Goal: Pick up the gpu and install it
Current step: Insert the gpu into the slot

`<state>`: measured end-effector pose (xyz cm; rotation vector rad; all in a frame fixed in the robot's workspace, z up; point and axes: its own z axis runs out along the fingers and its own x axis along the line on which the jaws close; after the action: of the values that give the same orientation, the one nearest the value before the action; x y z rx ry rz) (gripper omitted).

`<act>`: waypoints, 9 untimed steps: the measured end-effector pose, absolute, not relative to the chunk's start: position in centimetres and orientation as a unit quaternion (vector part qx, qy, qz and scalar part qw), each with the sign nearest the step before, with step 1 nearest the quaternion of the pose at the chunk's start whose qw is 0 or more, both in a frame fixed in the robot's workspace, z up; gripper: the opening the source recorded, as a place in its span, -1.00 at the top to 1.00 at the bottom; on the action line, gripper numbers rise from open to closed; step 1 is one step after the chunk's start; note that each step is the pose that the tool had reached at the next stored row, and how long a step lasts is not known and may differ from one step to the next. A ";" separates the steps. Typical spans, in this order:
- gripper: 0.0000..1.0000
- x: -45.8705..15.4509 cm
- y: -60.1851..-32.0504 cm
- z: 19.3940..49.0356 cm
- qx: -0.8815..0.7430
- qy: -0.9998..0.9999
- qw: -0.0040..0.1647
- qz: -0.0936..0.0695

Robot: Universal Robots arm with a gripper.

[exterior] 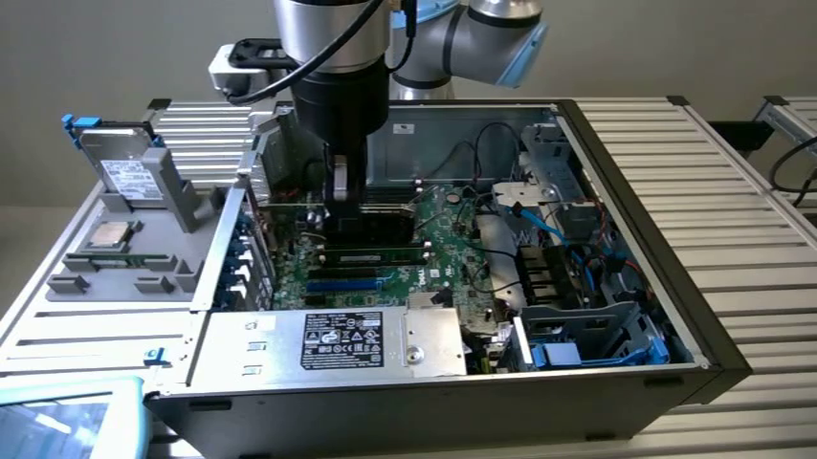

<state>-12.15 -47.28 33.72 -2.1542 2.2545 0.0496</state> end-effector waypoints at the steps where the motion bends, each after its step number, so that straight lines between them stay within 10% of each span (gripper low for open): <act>1: 0.45 -12.1 -47.3 33.5 -0.691 0.723 0.011 0.016; 9: 0.45 -12.2 -47.3 32.1 -0.691 0.723 0.012 0.016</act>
<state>-12.15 -47.28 32.09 -2.1540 2.2545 0.0497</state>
